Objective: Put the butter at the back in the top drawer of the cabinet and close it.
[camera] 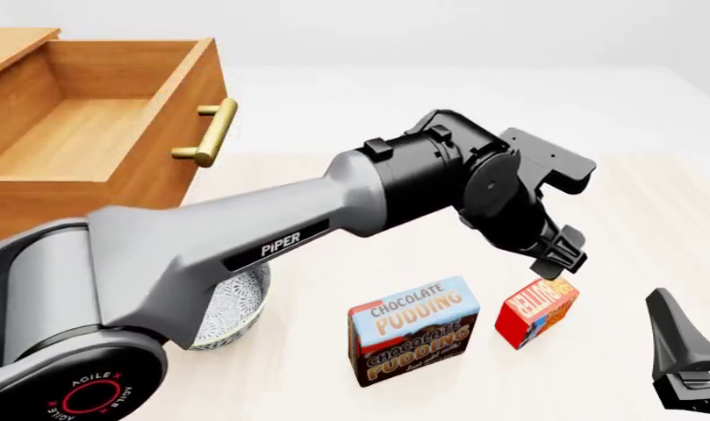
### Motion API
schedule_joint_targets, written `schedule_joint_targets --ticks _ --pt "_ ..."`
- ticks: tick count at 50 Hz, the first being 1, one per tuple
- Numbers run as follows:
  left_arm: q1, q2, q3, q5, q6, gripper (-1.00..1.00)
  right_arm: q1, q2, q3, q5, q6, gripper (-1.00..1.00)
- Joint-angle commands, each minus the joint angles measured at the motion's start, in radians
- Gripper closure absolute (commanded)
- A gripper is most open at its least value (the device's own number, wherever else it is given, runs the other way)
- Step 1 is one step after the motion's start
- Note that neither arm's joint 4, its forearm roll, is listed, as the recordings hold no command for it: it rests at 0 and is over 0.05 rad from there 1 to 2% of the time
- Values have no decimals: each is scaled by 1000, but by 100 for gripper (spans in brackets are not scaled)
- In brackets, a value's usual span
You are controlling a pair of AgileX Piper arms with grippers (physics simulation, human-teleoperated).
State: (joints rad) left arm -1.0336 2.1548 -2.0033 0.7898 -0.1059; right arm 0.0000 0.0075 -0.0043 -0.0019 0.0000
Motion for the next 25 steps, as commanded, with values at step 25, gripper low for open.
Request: schedule_joint_targets --ticks 25 --pt "-20 81 -52 15 5 -100 0 0 0 0 0 -100"
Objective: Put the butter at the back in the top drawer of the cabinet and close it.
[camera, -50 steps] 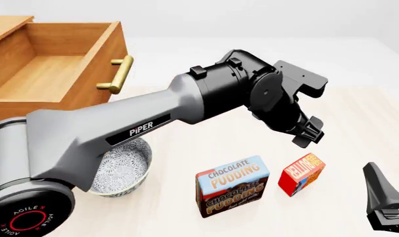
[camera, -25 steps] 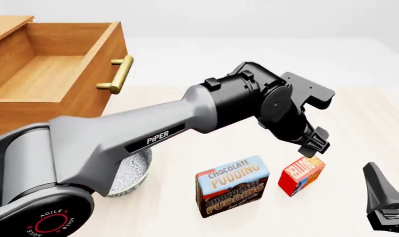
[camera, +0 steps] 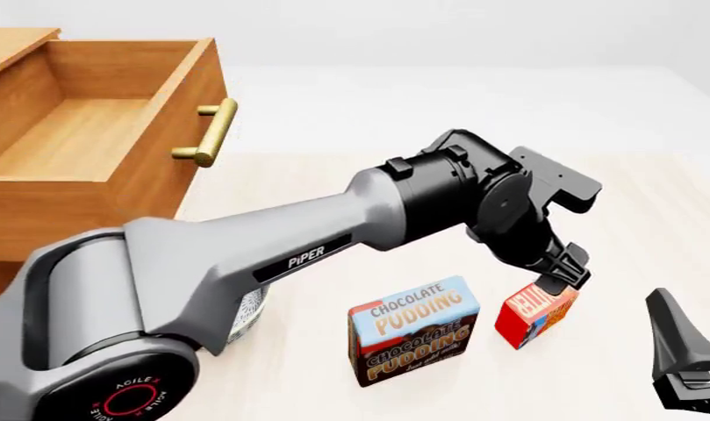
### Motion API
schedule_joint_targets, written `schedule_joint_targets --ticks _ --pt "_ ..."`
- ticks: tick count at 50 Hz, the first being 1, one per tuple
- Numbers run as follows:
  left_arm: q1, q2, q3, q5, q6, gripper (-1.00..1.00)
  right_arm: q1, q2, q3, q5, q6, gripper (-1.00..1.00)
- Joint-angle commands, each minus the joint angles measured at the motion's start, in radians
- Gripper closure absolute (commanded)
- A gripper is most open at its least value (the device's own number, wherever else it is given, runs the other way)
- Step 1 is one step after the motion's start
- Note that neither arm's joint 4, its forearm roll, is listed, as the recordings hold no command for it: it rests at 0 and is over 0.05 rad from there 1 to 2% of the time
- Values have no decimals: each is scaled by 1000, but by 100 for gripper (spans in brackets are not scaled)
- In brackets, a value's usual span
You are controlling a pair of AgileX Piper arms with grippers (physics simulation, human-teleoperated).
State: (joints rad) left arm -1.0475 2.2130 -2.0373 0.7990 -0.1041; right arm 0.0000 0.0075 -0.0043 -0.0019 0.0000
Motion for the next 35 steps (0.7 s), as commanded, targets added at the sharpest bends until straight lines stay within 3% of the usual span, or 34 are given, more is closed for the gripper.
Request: schedule_joint_targets --ticks 1,35 --pt "-5 26 -20 7 4 -100 0 0 0 0 0 -100" --pt "-38 104 -100 41 9 -100 0 0 0 0 0 -100"
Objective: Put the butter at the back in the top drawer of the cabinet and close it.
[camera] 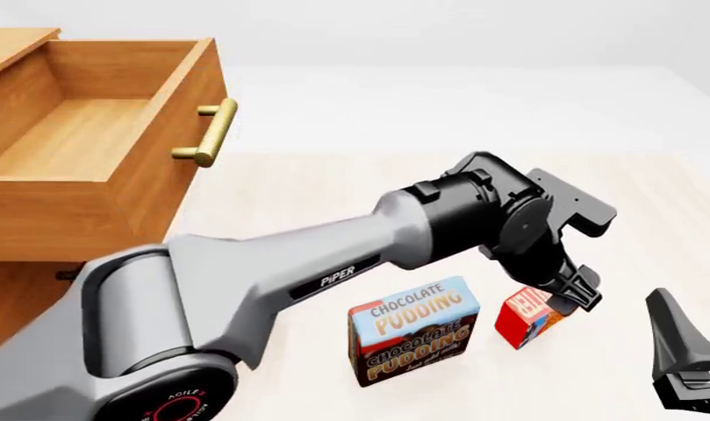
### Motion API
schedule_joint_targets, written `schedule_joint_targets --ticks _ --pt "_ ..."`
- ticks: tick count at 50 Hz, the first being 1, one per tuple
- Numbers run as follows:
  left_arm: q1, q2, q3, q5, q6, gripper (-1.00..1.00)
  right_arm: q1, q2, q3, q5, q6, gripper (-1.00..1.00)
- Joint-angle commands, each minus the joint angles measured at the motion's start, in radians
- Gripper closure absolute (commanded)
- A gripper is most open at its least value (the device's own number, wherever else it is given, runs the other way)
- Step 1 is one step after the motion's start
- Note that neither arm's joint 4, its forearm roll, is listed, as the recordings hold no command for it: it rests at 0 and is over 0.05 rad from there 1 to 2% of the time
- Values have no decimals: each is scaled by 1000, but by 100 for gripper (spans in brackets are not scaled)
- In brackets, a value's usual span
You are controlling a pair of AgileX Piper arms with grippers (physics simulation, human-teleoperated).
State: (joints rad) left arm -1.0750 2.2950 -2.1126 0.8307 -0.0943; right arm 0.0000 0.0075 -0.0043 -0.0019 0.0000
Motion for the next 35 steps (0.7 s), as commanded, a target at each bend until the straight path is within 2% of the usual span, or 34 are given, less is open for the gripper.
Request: schedule_joint_targets --ticks 1,35 --pt "-13 23 -27 10 -5 -100 0 0 0 0 0 -100" --pt "-3 9 10 -12 -8 -100 0 0 0 0 0 -100"
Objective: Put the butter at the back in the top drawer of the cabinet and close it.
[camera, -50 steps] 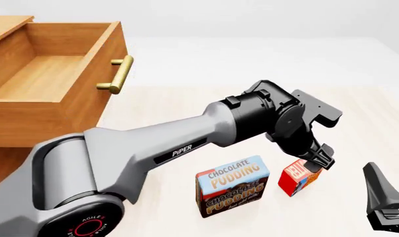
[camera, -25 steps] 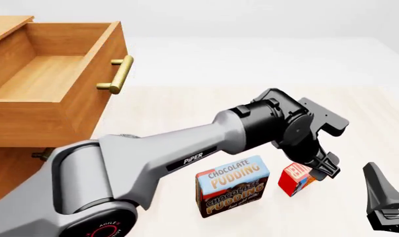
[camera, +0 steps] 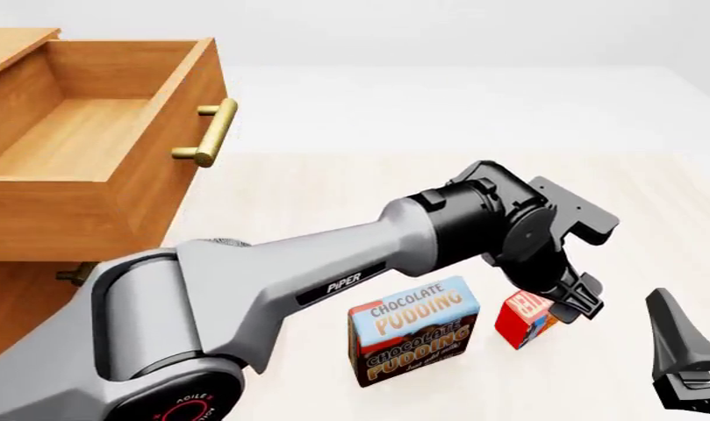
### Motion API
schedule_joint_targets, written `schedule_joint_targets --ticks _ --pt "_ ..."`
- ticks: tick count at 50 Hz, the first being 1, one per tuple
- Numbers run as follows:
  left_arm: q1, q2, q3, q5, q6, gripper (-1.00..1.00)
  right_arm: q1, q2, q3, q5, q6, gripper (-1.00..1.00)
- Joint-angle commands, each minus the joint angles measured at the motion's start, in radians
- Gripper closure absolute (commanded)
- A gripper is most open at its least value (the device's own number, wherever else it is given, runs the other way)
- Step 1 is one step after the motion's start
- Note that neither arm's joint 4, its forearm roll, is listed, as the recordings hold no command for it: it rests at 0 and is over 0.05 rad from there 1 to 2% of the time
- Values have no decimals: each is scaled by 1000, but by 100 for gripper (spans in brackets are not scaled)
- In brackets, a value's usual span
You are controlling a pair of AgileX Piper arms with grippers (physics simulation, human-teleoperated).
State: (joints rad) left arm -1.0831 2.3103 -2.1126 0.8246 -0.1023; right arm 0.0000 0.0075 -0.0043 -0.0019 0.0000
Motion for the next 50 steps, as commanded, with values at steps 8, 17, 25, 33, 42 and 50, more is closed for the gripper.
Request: schedule_joint_targets --ticks 8,17,25,33,42,50 --pt "8 -13 20 -10 2 -100 0 0 0 0 0 -100" --pt "22 14 8 -16 8 -100 0 0 0 0 0 -100" --pt "28 45 -17 -12 12 -100 0 0 0 0 0 -100" --pt "36 66 -35 -7 22 -100 0 0 0 0 0 -100" --pt "35 82 -53 0 19 -100 0 0 0 0 0 -100" --pt "29 94 -55 -2 21 -100 0 0 0 0 0 -100"
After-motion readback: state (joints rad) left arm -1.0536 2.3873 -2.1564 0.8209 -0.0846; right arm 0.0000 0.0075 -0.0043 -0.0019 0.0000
